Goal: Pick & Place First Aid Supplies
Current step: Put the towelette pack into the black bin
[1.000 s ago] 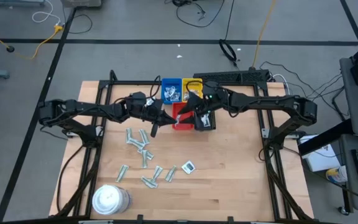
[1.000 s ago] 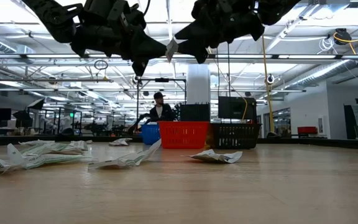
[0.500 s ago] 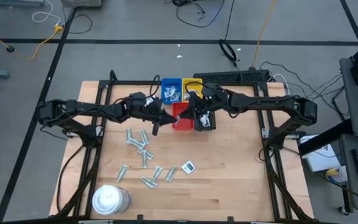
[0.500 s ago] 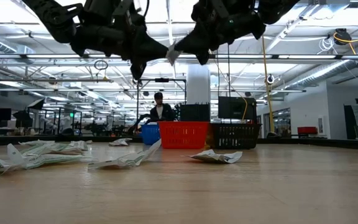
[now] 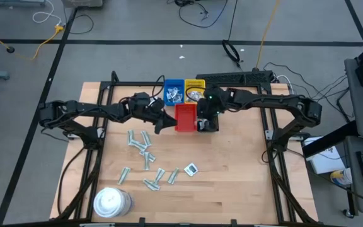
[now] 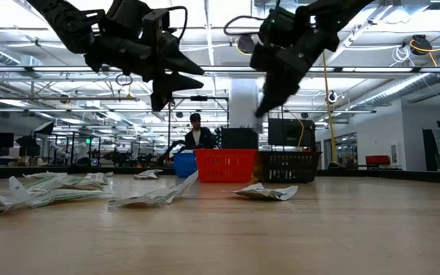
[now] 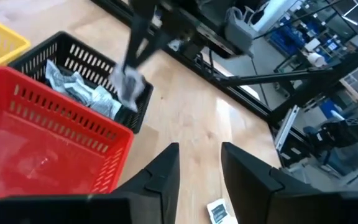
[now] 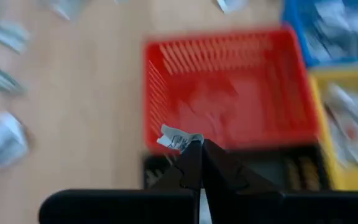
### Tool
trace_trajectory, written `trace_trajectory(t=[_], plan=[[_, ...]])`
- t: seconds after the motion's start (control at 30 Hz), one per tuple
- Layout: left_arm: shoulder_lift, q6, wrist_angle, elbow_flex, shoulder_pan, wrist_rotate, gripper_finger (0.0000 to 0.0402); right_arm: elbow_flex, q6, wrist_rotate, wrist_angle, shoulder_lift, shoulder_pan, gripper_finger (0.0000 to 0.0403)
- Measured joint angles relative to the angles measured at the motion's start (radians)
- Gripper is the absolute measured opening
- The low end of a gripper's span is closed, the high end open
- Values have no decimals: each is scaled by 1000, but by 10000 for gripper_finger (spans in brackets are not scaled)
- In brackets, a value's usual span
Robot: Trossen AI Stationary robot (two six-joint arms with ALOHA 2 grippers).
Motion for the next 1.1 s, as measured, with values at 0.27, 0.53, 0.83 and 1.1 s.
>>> trace_trajectory(t=[0.27, 0.53, 0.83, 1.1], plan=[[0, -13, -6, 0, 1, 0, 124, 52, -106, 197, -166, 0, -33, 0], [0, -14, -6, 0, 1, -2, 124, -37, -169, 233, -41, 55, -41, 0], [0, -14, -13, -1, 1, -47, 124, -81, -169, 346, 28, 30, -22, 56], [0, -181, -71, -2, 3, -272, 124, -80, -79, 258, 24, -5, -25, 183]])
